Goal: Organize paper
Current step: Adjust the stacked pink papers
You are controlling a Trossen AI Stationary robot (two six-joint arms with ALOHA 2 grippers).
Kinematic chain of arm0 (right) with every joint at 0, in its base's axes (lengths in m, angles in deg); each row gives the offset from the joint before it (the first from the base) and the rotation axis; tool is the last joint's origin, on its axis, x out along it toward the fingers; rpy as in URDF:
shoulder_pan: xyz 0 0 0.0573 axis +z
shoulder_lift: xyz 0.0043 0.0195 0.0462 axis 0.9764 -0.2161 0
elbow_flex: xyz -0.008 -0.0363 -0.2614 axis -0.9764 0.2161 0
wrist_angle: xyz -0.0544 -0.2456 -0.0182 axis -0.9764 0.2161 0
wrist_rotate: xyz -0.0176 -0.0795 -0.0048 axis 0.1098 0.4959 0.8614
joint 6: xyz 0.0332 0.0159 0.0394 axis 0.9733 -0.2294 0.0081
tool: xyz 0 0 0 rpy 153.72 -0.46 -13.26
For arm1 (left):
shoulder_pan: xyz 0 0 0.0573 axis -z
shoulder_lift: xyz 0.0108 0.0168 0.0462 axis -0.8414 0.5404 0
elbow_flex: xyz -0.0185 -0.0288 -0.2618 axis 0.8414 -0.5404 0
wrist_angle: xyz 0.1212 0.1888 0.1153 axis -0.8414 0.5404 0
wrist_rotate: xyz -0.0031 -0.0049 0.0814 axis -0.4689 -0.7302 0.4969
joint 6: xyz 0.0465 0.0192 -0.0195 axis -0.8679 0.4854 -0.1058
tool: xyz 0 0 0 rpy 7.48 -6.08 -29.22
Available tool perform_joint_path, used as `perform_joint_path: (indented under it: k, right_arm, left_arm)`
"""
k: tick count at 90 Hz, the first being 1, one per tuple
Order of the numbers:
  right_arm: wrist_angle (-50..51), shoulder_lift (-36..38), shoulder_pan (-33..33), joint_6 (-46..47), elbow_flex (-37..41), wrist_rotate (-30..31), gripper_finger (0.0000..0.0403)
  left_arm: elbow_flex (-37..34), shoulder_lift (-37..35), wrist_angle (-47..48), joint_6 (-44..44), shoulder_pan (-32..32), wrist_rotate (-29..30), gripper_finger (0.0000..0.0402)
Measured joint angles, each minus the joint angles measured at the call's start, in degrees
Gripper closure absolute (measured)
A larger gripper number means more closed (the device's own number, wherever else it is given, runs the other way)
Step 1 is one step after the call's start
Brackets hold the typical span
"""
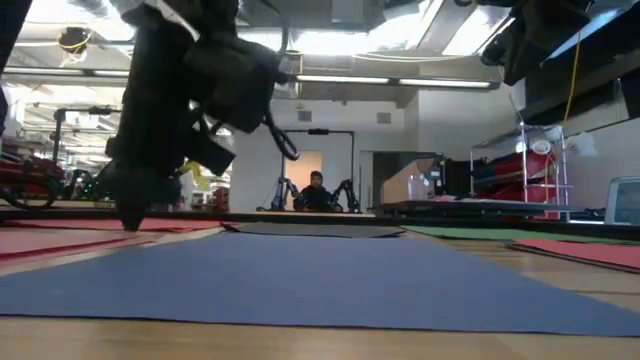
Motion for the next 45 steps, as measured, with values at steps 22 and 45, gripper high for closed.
perform_joint_path:
  k: [22, 45]
  right_arm:
    - [0.00, 0.00, 0.00, 0.22, -0.02, -0.04, 0.0343]
    - [0.00, -0.02, 0.00, 0.22, -0.01, -0.35, 0.0343]
  left_arm:
    - [-0.49, -0.19, -1.34, 0.00, -0.36, 0.04, 0.0401]
    - [-0.58, -0.27, -1.78, 1.70, 1.30, -0.21, 0.0401]
